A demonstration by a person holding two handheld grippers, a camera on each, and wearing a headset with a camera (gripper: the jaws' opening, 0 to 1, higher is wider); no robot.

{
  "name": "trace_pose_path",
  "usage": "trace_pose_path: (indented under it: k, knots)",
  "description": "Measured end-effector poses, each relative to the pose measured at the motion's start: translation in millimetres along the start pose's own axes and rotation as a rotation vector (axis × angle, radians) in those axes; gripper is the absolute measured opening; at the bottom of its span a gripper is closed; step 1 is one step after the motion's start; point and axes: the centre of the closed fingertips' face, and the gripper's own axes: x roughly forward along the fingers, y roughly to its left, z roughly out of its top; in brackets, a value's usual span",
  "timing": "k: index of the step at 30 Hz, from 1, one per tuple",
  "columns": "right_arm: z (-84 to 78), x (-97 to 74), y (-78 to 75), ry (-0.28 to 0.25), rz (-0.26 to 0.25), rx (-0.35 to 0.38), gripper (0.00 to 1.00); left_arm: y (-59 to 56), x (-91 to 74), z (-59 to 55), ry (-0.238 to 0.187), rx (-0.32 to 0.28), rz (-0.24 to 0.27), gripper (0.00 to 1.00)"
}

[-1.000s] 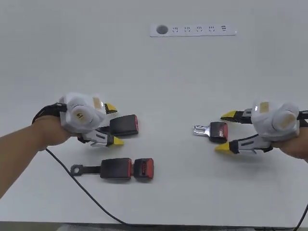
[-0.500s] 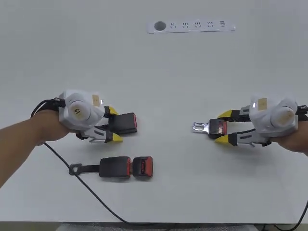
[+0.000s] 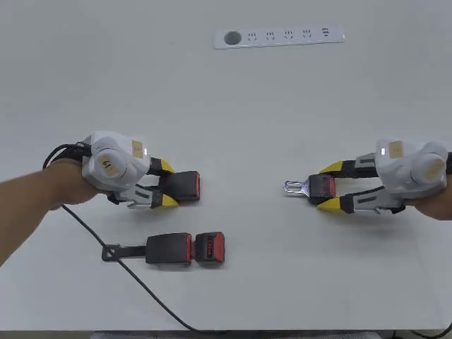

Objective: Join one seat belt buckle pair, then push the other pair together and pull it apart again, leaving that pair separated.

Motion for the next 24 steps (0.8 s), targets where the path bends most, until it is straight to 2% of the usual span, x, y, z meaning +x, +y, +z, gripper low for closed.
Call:
trace_pose_path:
  k: [5, 12, 24]
  knots:
    - [1.8, 1.3, -0.8, -0.014, -0.008, 0.005, 0.35, 0.8, 0.0, -1.1, 0.005, 0.02, -0.02, 0.35]
    - [5.3, 5.3, -1.3, -0.026, -0.009, 0.01, 0.35, 1.9, 1.1, -1.5, 0.003, 0.008, -0.018, 0.35]
    - [24.6, 28.8, 0.5, -0.049, -0.008, 0.0, 0.35, 2.0, 2.6, -1.2, 0.013, 0.002, -0.017, 0.35]
